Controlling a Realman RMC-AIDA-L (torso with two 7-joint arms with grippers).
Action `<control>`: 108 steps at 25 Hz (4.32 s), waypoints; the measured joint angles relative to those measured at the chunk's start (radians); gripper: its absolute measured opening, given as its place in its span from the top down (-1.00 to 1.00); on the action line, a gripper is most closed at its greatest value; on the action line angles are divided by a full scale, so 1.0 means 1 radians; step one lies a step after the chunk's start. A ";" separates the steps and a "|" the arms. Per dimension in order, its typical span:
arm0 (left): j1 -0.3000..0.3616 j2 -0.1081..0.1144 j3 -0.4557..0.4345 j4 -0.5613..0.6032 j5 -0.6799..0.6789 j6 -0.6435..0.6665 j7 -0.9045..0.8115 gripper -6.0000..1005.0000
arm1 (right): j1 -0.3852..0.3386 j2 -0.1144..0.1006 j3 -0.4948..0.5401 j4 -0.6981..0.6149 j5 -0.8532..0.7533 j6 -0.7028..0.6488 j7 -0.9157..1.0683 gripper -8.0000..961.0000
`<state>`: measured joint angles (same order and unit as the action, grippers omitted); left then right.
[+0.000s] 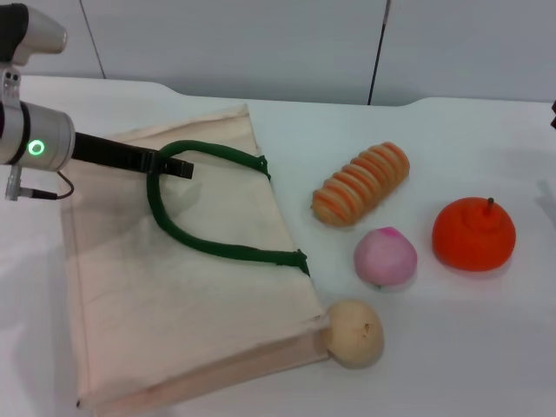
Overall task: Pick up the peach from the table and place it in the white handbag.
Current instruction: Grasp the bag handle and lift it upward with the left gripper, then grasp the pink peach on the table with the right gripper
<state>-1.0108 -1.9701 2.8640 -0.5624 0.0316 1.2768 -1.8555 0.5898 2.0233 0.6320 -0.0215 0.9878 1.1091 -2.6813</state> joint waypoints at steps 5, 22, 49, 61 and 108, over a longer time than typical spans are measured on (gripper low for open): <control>0.003 -0.001 0.000 0.007 0.012 -0.012 -0.007 -0.32 | 0.000 0.000 0.000 0.000 0.000 0.000 0.000 -0.86; 0.014 -0.003 0.000 0.005 -0.046 -0.012 -0.006 0.62 | -0.005 0.000 0.003 -0.007 0.000 0.000 0.000 -0.86; 0.172 0.106 0.000 -0.109 -0.638 0.750 0.264 0.76 | 0.052 -0.031 -0.159 -0.108 -0.162 0.140 0.401 -0.86; 0.155 0.108 0.000 -0.111 -0.598 0.759 0.259 0.75 | 0.225 -0.059 -0.498 -0.126 -0.400 0.235 0.497 -0.86; 0.150 0.108 -0.001 -0.111 -0.607 0.754 0.248 0.73 | 0.258 -0.009 -1.091 -0.301 -0.407 0.184 0.832 -0.70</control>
<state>-0.8610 -1.8621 2.8632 -0.6734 -0.5753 2.0304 -1.6076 0.8481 2.0142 -0.4587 -0.3224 0.5811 1.2928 -1.8496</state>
